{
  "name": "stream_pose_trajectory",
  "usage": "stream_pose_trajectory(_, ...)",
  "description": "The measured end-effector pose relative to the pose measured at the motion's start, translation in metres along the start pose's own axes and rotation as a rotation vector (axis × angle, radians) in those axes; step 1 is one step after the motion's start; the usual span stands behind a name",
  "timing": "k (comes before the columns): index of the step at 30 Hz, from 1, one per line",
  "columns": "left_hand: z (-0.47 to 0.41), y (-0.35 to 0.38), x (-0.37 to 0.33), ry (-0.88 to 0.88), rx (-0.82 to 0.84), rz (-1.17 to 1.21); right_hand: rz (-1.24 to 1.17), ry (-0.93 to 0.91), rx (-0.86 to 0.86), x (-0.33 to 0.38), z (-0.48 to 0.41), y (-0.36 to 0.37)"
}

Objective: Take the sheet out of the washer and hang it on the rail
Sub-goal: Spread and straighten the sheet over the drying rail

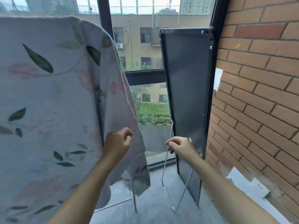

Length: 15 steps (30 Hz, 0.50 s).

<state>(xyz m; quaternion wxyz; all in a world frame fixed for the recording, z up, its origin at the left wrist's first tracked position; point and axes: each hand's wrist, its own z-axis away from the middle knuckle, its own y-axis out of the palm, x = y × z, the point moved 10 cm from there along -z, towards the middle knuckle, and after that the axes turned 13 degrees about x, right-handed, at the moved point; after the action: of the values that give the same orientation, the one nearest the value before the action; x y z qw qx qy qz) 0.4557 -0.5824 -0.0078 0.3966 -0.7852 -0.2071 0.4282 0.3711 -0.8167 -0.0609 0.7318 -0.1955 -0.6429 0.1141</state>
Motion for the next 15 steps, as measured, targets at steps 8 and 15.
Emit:
stream_pose_trajectory(8,0.093,0.011,0.112,-0.398,0.060,0.286,-0.065,0.050,0.219,-0.016,-0.037,0.114)
stream_pose_trajectory(15,0.099,0.019,0.160,-0.485,0.117,0.277,-0.004,0.176,0.219,-0.040,-0.064,0.175)
